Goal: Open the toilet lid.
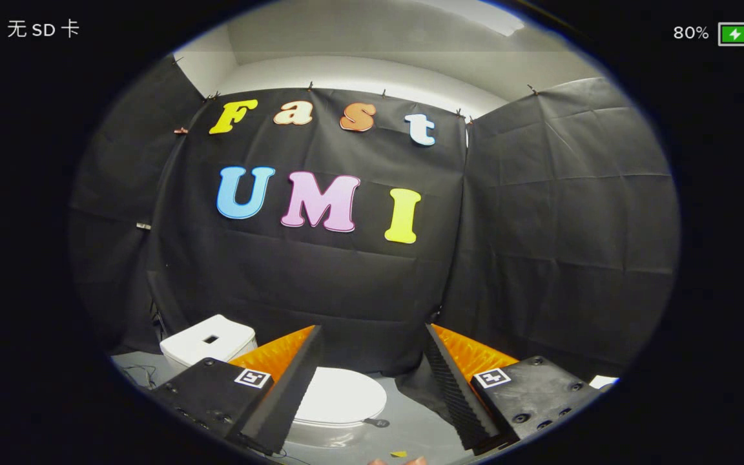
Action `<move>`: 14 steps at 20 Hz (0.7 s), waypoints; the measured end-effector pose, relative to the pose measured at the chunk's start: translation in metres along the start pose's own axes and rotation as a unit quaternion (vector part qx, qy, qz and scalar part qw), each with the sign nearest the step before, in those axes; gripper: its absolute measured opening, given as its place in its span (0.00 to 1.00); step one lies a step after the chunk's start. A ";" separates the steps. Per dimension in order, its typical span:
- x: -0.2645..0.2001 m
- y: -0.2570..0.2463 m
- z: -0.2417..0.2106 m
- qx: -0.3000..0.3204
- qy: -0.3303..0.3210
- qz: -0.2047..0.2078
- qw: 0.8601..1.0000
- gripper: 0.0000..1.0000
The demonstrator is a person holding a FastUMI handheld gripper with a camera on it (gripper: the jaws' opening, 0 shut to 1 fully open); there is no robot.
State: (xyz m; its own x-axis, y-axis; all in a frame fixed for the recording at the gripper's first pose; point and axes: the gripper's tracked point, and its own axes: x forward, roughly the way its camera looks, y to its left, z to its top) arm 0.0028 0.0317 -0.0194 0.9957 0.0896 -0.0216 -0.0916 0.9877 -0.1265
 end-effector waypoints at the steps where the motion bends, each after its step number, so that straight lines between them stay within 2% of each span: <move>1: 0.002 0.000 -0.006 -0.002 0.002 0.002 1.000 0.98; 6: 0.020 -0.007 -0.046 -0.012 -0.003 0.005 1.000 0.98; 14: 0.052 -0.001 -0.178 0.016 0.077 0.046 0.996 0.98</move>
State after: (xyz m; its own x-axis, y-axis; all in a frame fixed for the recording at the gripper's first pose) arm 0.0527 0.0123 -0.1970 0.9697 0.1608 -0.1838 -0.1786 0.9803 -0.0847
